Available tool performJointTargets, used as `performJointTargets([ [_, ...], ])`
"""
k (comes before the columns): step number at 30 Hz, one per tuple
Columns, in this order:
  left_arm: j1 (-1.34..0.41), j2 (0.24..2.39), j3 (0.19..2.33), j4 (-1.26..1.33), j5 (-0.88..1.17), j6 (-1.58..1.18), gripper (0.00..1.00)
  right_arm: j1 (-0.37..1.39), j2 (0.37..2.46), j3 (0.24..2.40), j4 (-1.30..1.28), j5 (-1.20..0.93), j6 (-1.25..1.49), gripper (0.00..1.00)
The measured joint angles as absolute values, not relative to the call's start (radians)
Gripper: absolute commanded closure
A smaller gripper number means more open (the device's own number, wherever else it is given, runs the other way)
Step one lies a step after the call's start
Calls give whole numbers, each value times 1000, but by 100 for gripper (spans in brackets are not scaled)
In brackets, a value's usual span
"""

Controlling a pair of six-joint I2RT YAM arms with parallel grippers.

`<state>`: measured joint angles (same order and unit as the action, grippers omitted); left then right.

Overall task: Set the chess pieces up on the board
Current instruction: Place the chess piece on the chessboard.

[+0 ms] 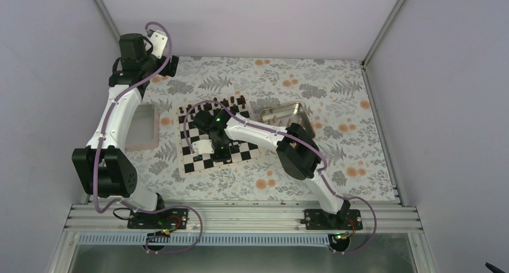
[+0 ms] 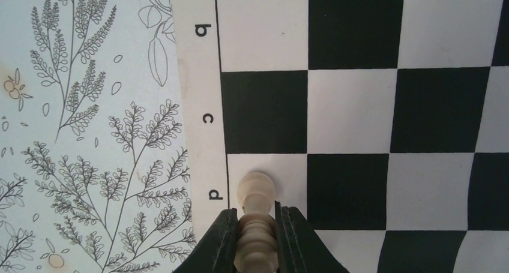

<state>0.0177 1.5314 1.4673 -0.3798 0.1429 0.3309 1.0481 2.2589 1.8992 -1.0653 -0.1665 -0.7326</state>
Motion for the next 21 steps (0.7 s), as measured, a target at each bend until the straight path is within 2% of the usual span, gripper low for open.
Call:
performJointTargets([
  [16,18,1531,1467,-379,156,331,0,1048,2264,1899,-1047,-162,-733,88],
  [18,18,1531,1467,-379,159,331,0,1048,2265,1899,-1048,-162,-733,86],
  [21,18,1531,1467,-379,163,331,0,1048,2266,1899,-1048,-162,-733,77],
])
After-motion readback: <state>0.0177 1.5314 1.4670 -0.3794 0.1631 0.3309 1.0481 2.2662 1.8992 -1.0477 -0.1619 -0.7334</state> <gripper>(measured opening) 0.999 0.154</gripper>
